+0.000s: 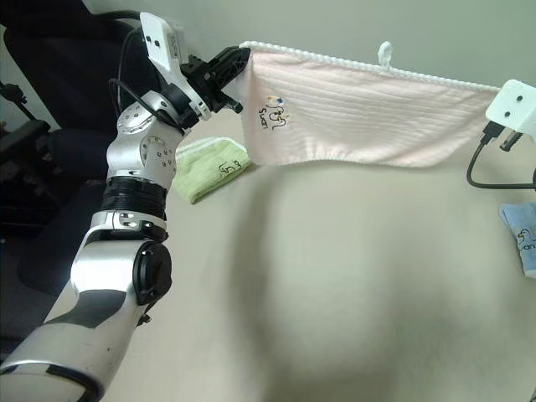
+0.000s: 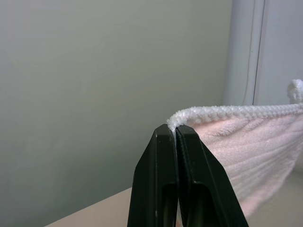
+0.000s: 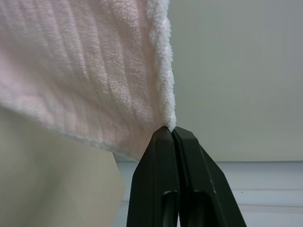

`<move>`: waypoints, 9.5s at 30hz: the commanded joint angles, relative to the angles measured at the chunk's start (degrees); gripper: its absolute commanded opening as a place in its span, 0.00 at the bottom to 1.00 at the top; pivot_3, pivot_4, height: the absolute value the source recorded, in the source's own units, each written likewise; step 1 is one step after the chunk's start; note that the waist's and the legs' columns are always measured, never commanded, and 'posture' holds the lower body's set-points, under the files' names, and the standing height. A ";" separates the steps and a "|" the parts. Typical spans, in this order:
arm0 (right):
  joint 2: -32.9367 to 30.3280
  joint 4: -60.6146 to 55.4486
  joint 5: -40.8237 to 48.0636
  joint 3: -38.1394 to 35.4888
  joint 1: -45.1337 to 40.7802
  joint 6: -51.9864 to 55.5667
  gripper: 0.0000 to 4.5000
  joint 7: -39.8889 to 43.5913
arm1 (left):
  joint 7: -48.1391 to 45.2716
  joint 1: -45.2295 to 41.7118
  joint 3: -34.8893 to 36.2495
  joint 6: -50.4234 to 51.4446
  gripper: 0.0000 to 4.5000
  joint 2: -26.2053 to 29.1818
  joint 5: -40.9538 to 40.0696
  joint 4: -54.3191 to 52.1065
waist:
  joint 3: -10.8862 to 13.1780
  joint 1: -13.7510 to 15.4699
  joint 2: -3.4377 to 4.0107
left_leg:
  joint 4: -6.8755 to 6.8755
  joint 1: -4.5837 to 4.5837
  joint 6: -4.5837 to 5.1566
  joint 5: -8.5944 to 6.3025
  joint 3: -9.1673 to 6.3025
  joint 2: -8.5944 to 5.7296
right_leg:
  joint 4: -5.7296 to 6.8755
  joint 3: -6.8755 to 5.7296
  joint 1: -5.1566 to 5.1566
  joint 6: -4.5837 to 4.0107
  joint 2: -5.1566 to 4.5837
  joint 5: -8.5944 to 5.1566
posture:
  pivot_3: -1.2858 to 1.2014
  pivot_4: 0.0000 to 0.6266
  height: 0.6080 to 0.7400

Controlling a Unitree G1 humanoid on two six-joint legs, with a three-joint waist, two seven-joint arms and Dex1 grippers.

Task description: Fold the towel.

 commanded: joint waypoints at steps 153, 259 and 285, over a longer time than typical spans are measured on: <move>1.71 -9.77 10.70 3.84 11.39 10.07 0.01 25.88 | -3.49 43.08 -1.81 25.38 0.00 20.35 -9.14 -37.74 | 0.40 0.02 -0.33 | 0.40 2.08 -0.74 -0.82 -0.38 0.17 | 0.74 0.35 1.78 -1.20 0.71 -1.24 | 0.52 0.24 1.00; 41.64 -12.72 50.89 -46.78 7.90 75.14 0.01 -30.52 | -3.93 45.61 -10.47 10.26 1.00 10.54 6.55 -35.11 | 0.34 0.10 -0.36 | 0.32 1.30 -0.98 -0.47 -0.37 0.43 | 1.50 0.27 0.50 -1.54 0.83 -1.06 | 0.52 0.24 1.00; 20.99 -36.65 10.75 20.98 17.96 34.65 0.01 -5.00 | -2.39 46.65 -10.96 11.75 1.00 9.35 6.32 -37.48 | 0.33 -0.29 -0.31 | 0.41 1.29 -0.99 -0.48 -0.44 0.45 | 1.45 0.25 0.60 -0.94 0.86 -0.87 | 0.52 0.24 1.00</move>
